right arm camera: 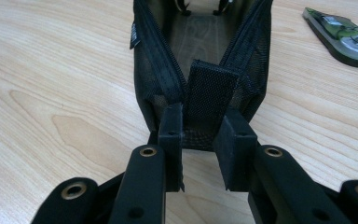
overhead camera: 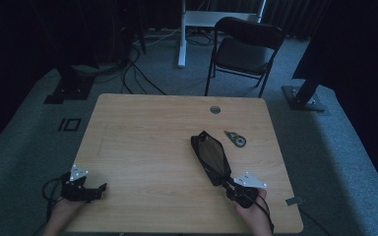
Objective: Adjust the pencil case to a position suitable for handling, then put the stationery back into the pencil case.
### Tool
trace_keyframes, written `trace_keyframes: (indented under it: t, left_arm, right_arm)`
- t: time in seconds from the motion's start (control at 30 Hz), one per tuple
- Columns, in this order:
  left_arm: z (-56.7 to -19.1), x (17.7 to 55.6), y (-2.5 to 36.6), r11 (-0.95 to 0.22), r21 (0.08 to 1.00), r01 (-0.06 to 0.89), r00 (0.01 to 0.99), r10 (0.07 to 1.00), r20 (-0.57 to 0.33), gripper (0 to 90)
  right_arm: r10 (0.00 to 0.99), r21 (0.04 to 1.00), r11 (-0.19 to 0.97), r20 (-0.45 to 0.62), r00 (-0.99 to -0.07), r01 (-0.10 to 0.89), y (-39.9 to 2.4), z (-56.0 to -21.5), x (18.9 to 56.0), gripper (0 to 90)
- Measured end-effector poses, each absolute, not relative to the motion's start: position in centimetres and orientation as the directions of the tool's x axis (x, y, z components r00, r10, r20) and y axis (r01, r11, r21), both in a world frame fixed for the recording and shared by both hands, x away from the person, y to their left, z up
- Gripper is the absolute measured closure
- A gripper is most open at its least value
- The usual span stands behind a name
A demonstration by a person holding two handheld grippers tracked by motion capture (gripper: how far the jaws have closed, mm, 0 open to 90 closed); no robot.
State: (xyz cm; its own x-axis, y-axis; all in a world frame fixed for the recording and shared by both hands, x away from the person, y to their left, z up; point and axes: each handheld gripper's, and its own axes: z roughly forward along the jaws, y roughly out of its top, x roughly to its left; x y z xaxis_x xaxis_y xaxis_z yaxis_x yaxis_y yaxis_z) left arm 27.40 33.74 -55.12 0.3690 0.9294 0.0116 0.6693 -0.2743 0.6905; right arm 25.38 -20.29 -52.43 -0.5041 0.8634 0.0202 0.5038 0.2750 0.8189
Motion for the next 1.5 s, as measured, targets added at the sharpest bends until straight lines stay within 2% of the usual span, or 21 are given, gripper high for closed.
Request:
trace_keyframes:
  t: [0.07, 0.2, 0.6, 0.93, 1.5]
  left_arm:
    - [-55.1, 27.4, 33.7, -0.274, 0.69, 0.669, 0.369, 0.929, 0.012, 0.0]
    - [-55.1, 27.4, 33.7, -0.275, 0.69, 0.669, 0.369, 0.929, 0.012, 0.0]
    - [-55.1, 27.4, 33.7, -0.275, 0.69, 0.669, 0.369, 0.929, 0.012, 0.0]
    - [-55.1, 27.4, 33.7, -0.274, 0.69, 0.669, 0.369, 0.929, 0.012, 0.0]
    - [-55.1, 27.4, 33.7, -0.275, 0.69, 0.669, 0.369, 0.929, 0.012, 0.0]
  right_arm:
    - [0.861, 0.818, 0.272, 0.027, -0.507, 0.507, -20.3, -52.3, 25.4, 71.0]
    - [0.861, 0.83, 0.249, 0.046, -0.506, 0.498, -20.7, -51.8, 25.3, 60.6]
    - [0.859, 0.858, 0.204, 0.074, -0.507, 0.471, -22.8, -50.8, 25.5, 43.3]
    - [0.874, 0.869, 0.173, 0.081, -0.479, 0.463, -25.0, -50.4, 26.1, 36.1]
    - [0.897, 0.854, 0.176, 0.066, -0.437, 0.49, -27.3, -52.6, 29.4, 30.3]
